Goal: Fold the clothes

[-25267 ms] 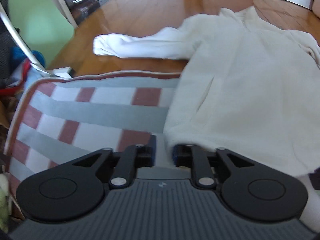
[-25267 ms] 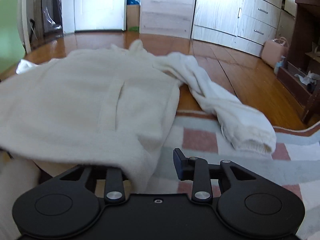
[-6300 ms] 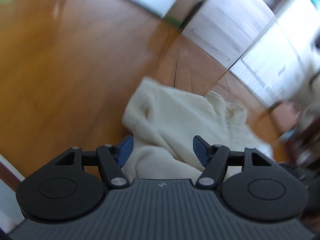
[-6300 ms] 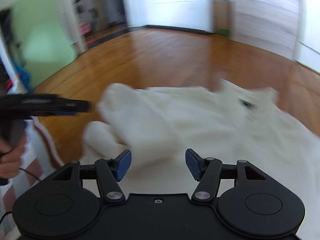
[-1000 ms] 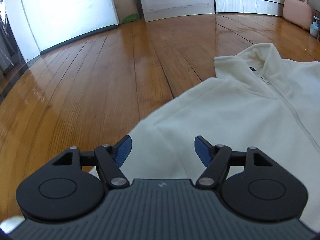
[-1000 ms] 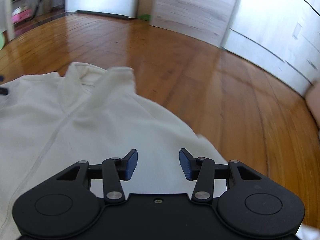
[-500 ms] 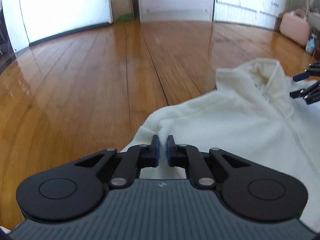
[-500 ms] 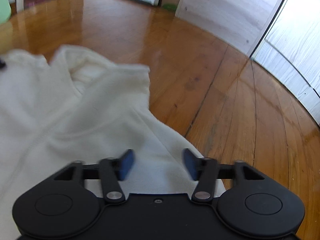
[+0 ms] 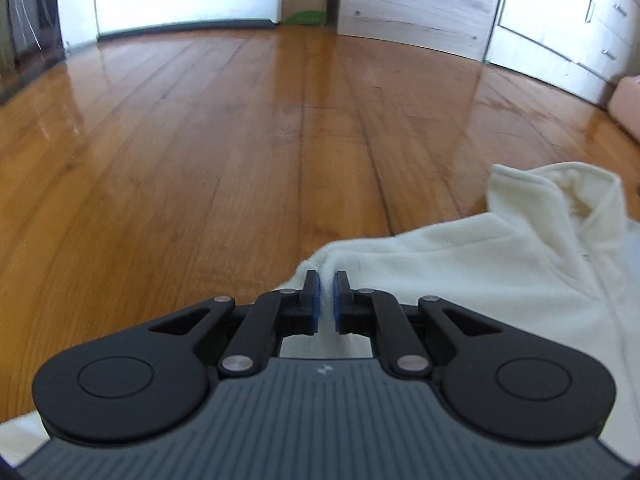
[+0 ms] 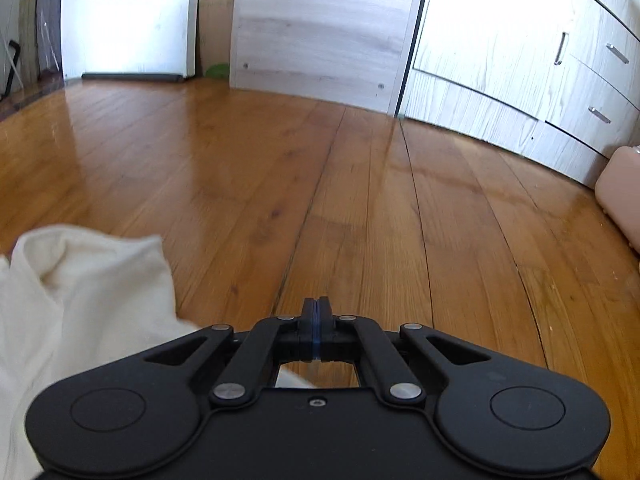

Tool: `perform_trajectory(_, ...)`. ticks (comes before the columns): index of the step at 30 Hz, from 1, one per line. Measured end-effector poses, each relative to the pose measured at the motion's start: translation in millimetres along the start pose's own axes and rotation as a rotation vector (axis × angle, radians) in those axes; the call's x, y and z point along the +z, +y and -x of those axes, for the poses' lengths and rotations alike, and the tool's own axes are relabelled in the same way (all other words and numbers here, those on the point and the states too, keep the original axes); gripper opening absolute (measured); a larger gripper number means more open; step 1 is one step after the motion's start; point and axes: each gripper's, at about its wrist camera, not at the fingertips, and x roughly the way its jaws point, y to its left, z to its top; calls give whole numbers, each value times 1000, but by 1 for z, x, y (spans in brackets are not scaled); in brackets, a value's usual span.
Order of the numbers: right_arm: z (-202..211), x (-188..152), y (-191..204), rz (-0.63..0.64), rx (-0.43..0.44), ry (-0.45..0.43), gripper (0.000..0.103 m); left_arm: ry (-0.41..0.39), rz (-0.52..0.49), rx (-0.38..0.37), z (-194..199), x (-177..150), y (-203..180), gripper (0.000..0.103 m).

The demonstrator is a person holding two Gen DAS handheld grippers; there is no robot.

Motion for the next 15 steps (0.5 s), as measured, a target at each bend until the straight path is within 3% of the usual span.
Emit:
perform_trajectory(1, 2, 0, -3, -20, -8, -4, 0, 1, -8, 26, 2, 0, -4, 8)
perform_trajectory(4, 14, -13, -9, -68, -19, 4, 4, 4, 54, 36, 18, 9, -5, 12)
perform_trajectory(6, 22, -29, -13, -90, -24, 21, 19, -26, 79, 72, 43, 15, -1, 16)
perform_trajectory(7, 25, -37, -15, -101, -28, 29, 24, -49, 82, 78, 61, 14, 0, 28)
perform_trajectory(8, 29, -45, -17, -113, -32, 37, 46, -75, 86, 43, 80, 10, 2, 37)
perform_trajectory(9, 32, -52, -19, -124, -37, 44, 63, -101, 89, -4, 98, 5, 4, 38)
perform_trajectory(10, 35, -60, -21, -135, -41, 52, 63, -120, 85, -103, 117, -4, 5, 39)
perform_trajectory(12, 40, -72, -30, -182, -37, 70, 63, -108, 76, -226, 144, -25, 5, 39)
perform_trajectory(14, 42, -82, -38, -213, -39, 83, 59, -32, 55, -220, 155, -48, 0, 37)
perform_trajectory(15, 42, -84, -37, -185, -58, 80, 59, 21, 32, -183, 155, -61, -3, 37)
